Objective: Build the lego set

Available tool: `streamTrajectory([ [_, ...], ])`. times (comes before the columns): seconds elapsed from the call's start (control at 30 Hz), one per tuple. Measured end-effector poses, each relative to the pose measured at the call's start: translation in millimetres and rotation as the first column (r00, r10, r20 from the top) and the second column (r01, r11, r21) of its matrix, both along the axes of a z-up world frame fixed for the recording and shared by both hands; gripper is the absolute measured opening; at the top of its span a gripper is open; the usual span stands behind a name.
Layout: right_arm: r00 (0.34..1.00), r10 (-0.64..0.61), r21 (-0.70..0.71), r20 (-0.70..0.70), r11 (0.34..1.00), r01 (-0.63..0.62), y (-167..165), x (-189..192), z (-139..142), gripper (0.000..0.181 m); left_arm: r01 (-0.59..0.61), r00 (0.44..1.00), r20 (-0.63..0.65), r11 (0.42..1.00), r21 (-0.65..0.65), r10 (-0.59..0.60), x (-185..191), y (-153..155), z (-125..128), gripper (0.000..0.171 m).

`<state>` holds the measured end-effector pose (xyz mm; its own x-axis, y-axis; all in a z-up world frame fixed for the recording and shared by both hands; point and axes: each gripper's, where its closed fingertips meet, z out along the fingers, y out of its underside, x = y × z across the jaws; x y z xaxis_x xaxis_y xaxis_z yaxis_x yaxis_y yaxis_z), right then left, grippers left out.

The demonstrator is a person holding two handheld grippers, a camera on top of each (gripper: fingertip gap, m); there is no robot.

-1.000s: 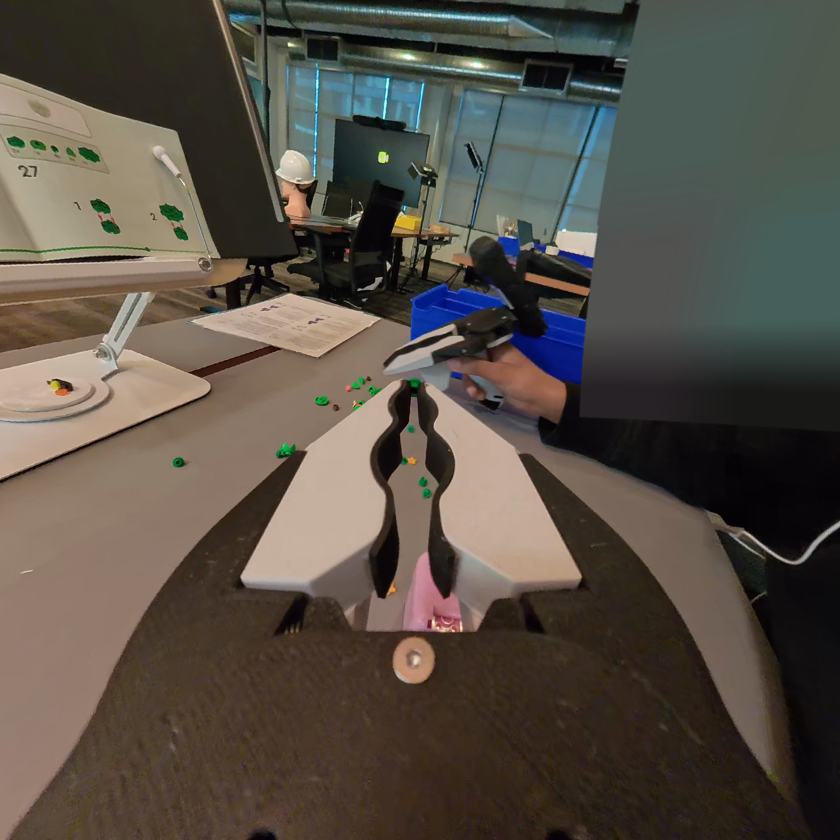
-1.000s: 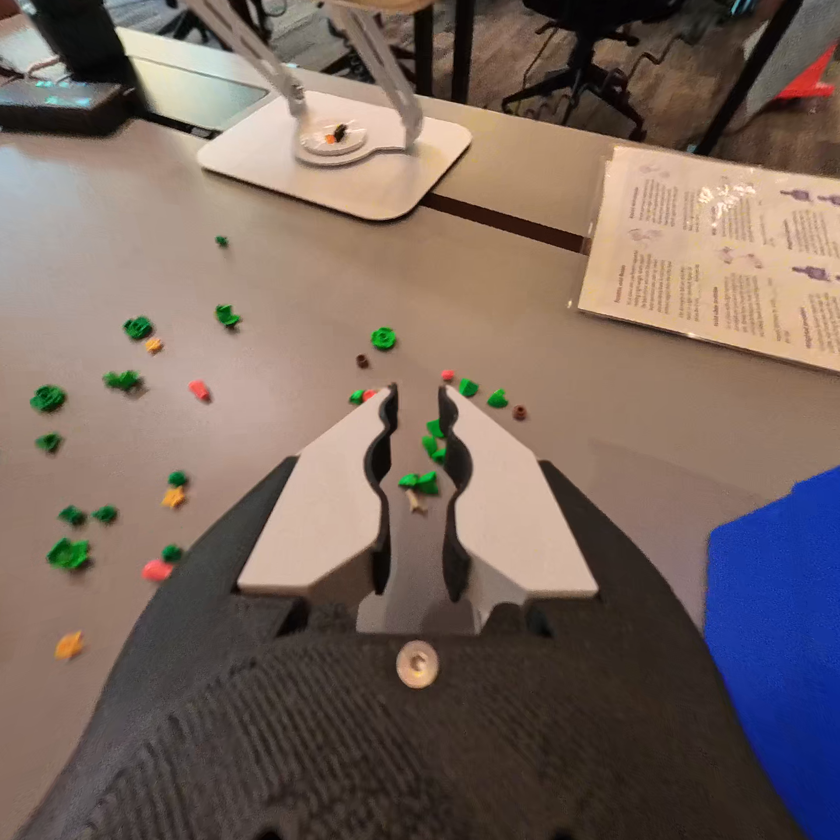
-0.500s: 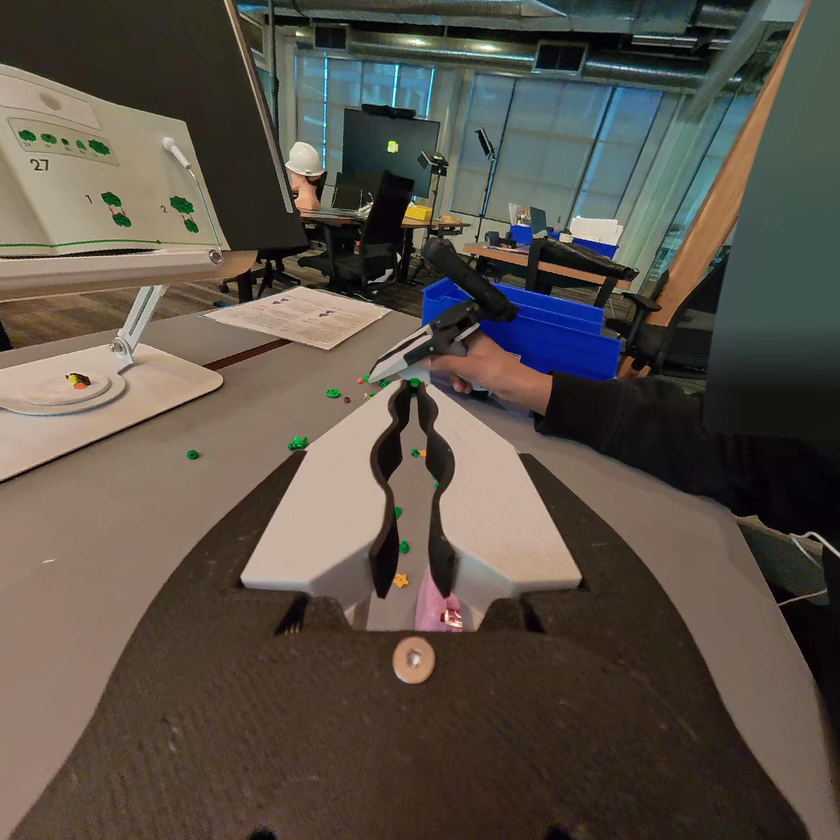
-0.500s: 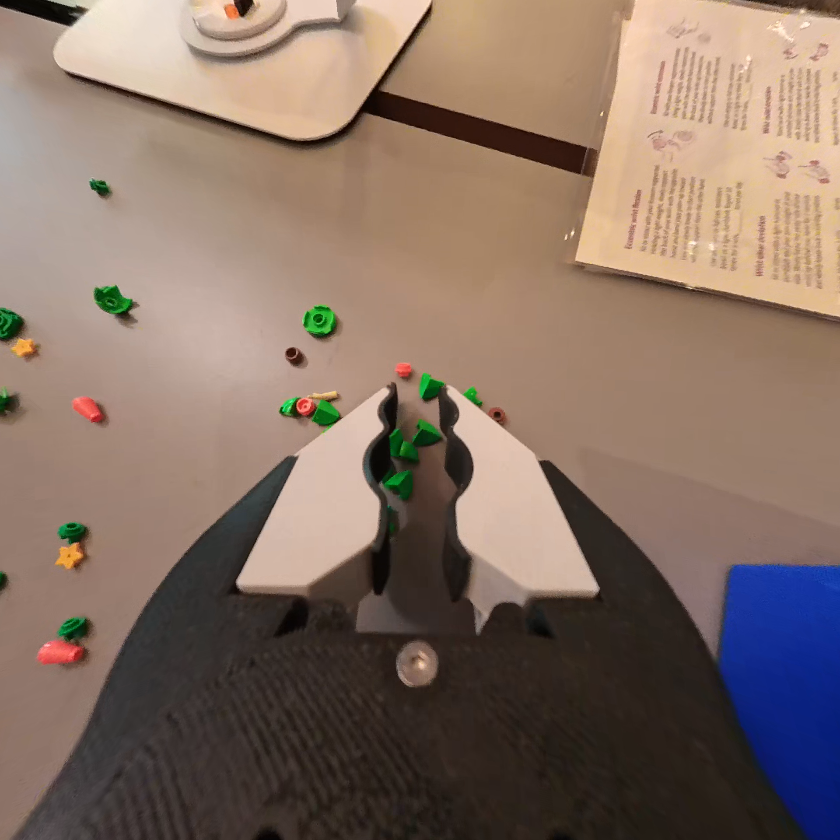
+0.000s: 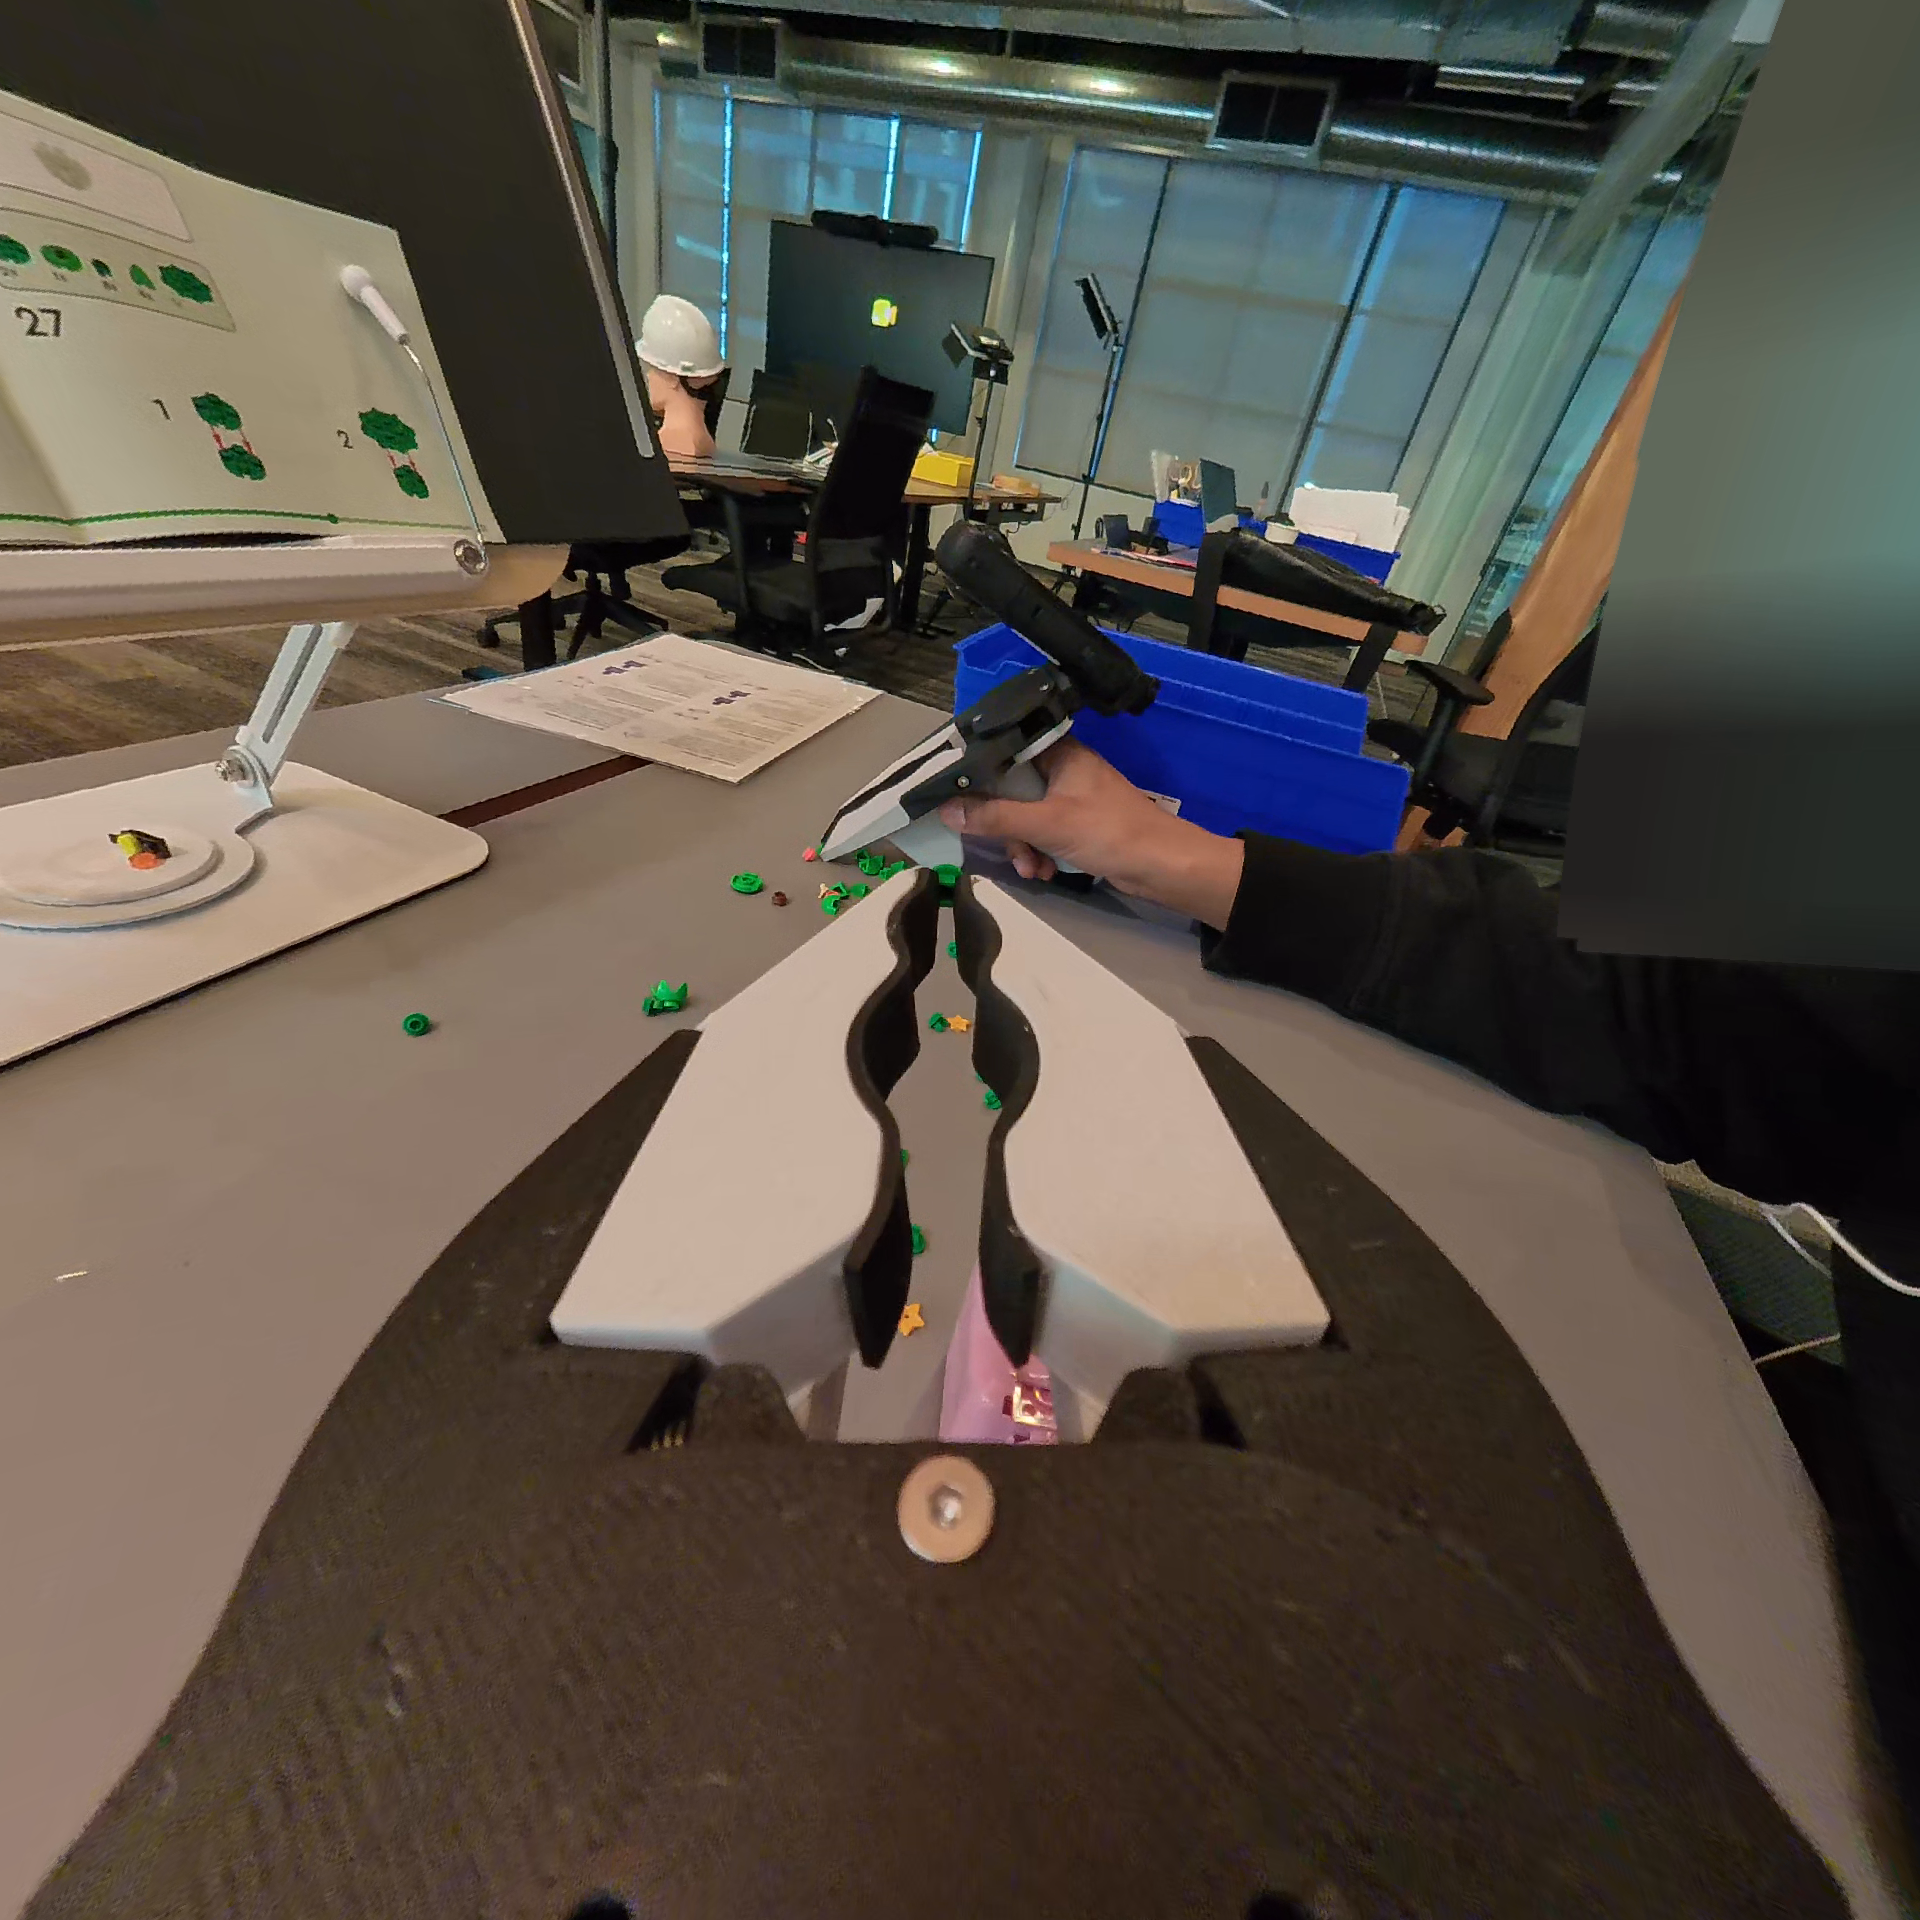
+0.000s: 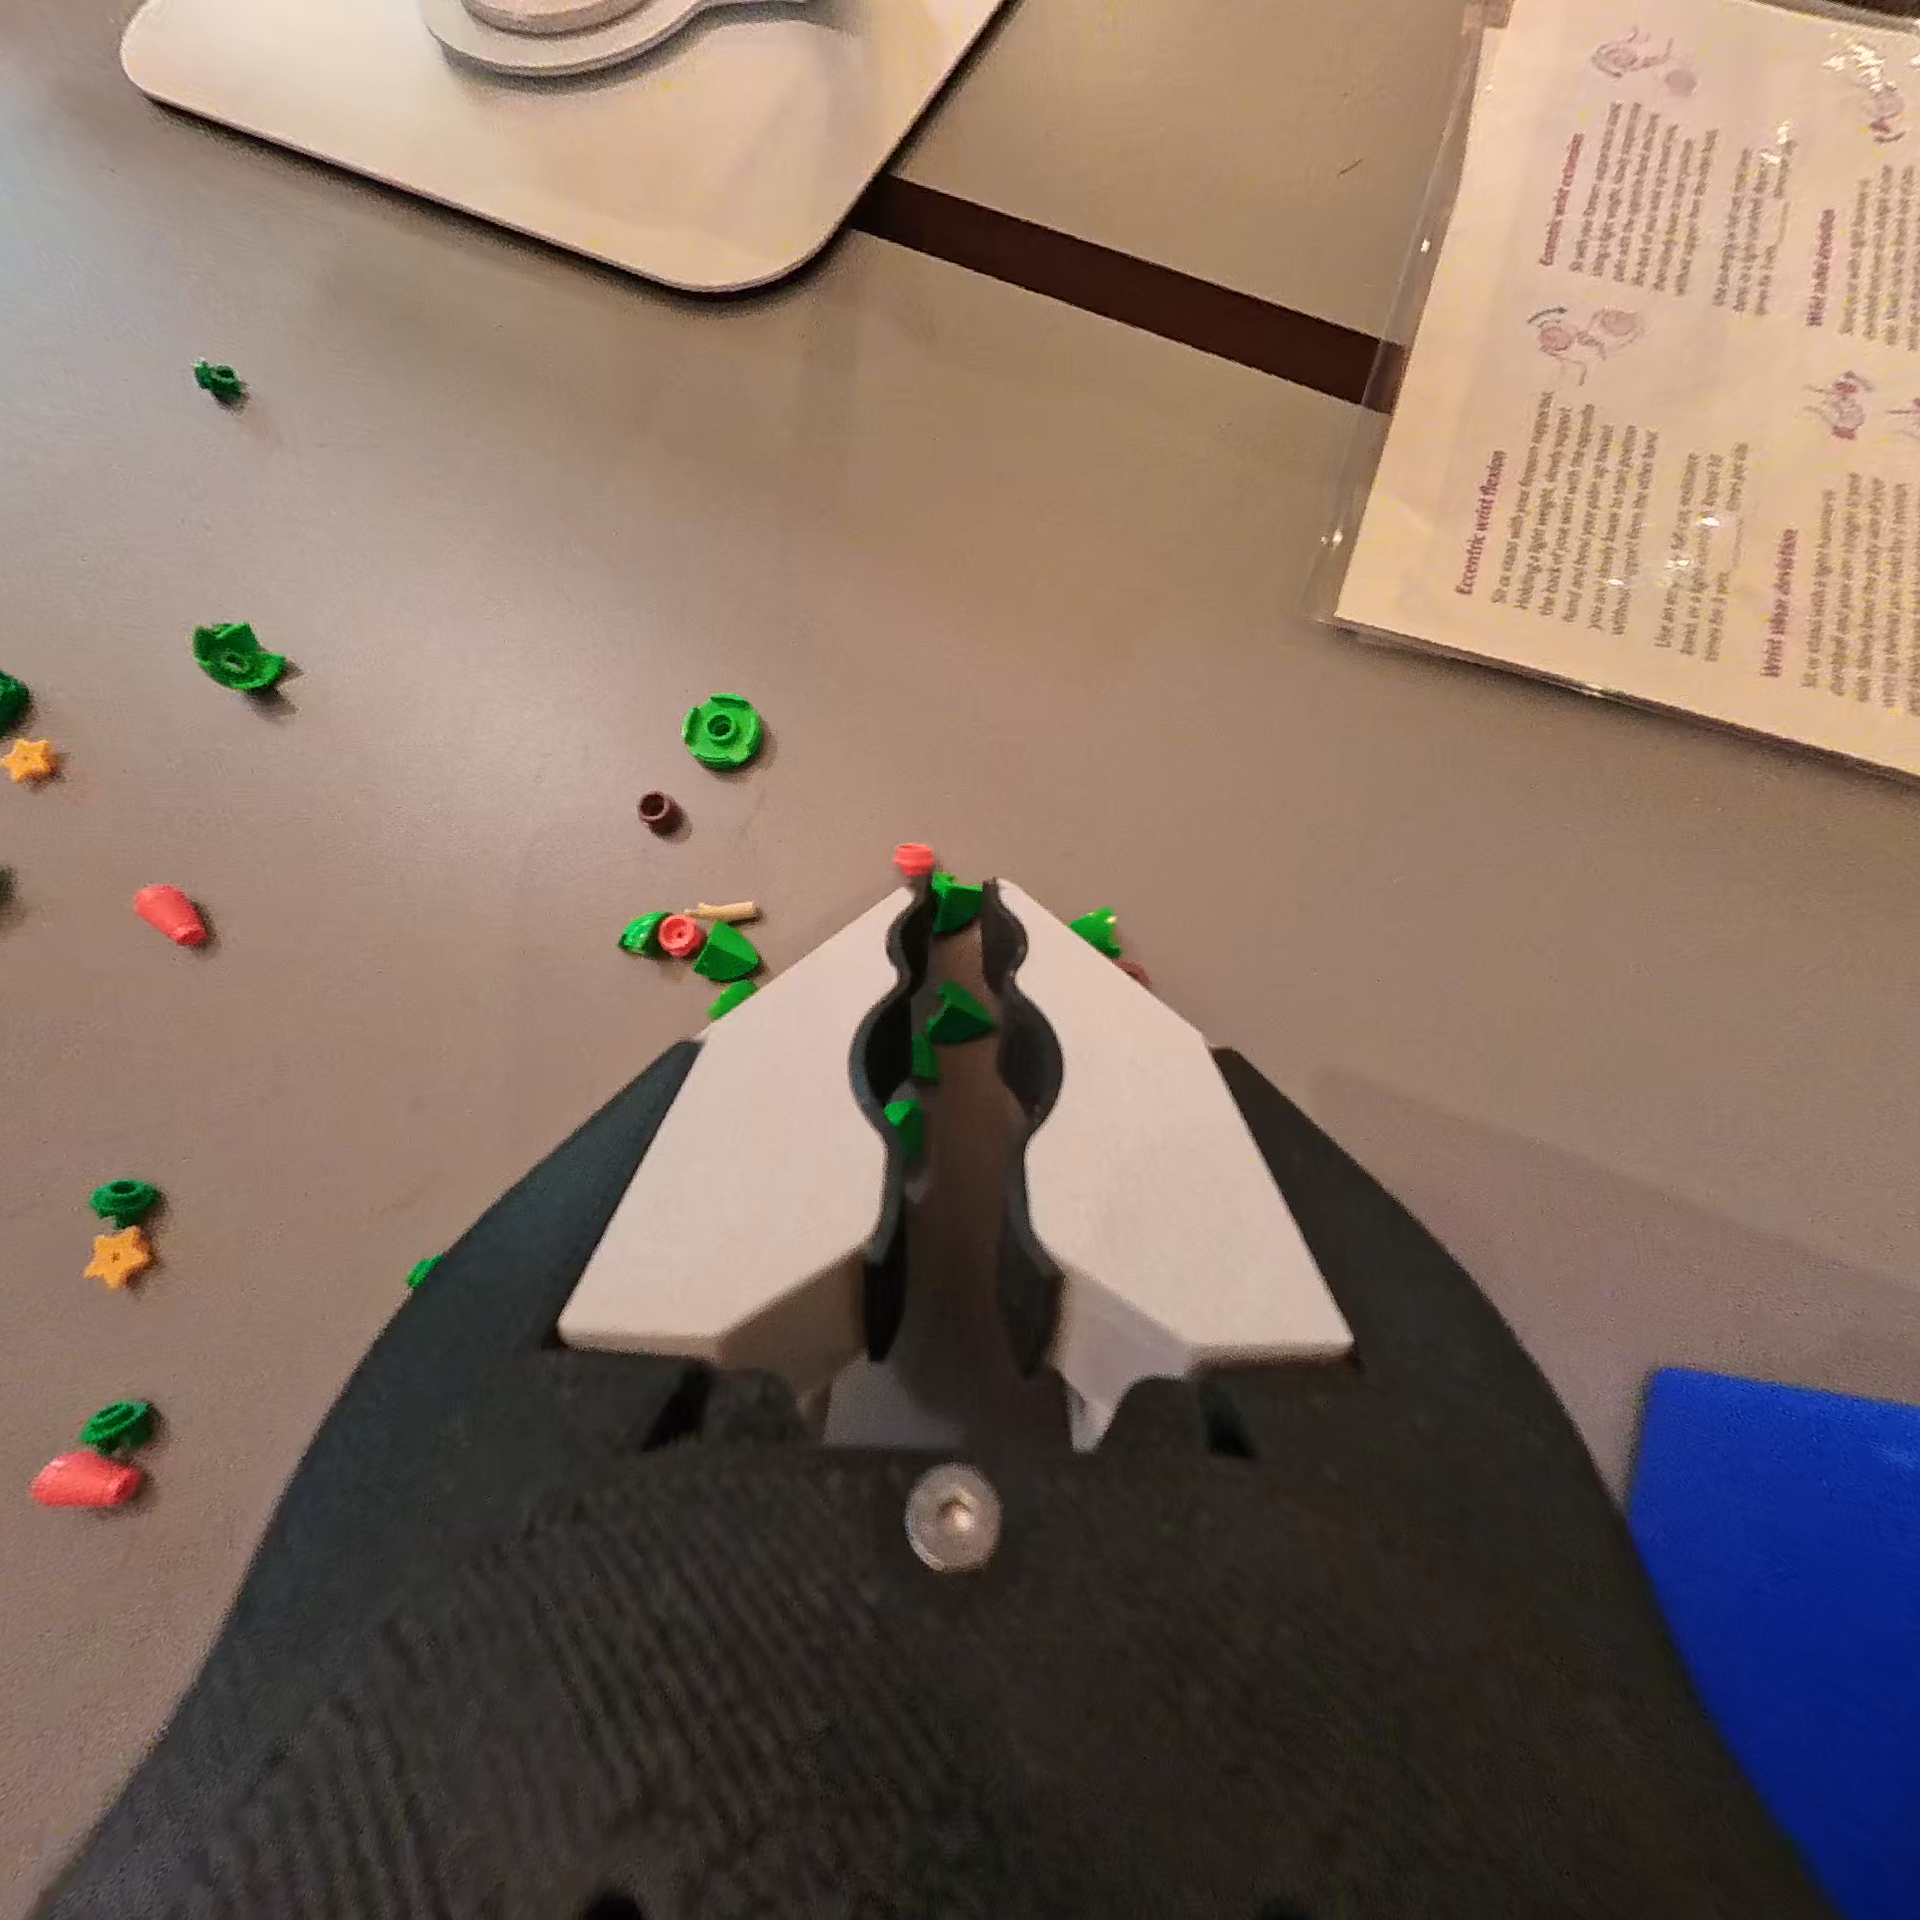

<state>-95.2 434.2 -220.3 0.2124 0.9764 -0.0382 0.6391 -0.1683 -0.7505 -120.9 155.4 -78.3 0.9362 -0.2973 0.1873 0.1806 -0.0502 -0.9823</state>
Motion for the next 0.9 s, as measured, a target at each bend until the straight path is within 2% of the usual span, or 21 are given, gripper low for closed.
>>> streamTrajectory([
  [0.13,0.992,0.106,0.088,-0.066,0.991,-0.1,-16,-4,14,0.008,0.005,1.0,-0.012,1.0,0.003,-0.005,2,-1,2,0.0],
  [0.23,0.943,0.289,0.166,-0.164,0.951,-0.262,-57,-8,44,0.007,0.02,0.999,-0.026,1.0,-0.001,-0.02,6,-1,2,0.0],
  [0.3,0.864,0.458,0.264,-0.206,0.877,-0.402,-102,-6,67,0.007,0.05,0.998,-0.035,0.999,-0.004,-0.05,12,-1,2,0.0],
  [0.4,0.686,0.698,0.346,-0.203,0.707,-0.617,-186,8,89,0.007,0.116,0.991,-0.063,0.993,-0.011,-0.117,24,-2,1,0.0],
  [0.5,0.522,0.829,0.312,-0.201,0.559,-0.768,-256,24,103,0.007,0.266,0.961,-0.072,0.963,-0.036,-0.268,49,-7,-2,0.0],
  [0.57,0.43,0.883,0.273,-0.188,0.468,-0.841,-290,39,106,0.007,0.348,0.931,-0.087,0.934,-0.08,-0.355,63,-13,-7,0.0],
  [0.67,0.314,0.939,0.173,-0.142,0.336,-0.926,-328,65,93,0.007,0.388,0.906,-0.13,0.914,-0.122,-0.402,72,-21,-8,0.0],
  [0.77,0.189,0.975,0.034,-0.113,0.193,-0.981,-366,90,62,0.007,0.389,0.895,-0.188,0.913,-0.12,-0.405,76,-29,-7,0.0],
  [0.83,0.152,0.988,-0.021,0.002,0.152,-0.988,-377,97,30,0.007,0.381,0.9,-0.177,0.916,-0.126,-0.399,73,-27,-12,0.0],
  [0.9,0.136,0.988,-0.013,0.071,0.138,-0.99,-382,99,13,0.007,0.402,0.901,-0.124,0.907,-0.126,-0.417,73,-25,-14,0.0],
])
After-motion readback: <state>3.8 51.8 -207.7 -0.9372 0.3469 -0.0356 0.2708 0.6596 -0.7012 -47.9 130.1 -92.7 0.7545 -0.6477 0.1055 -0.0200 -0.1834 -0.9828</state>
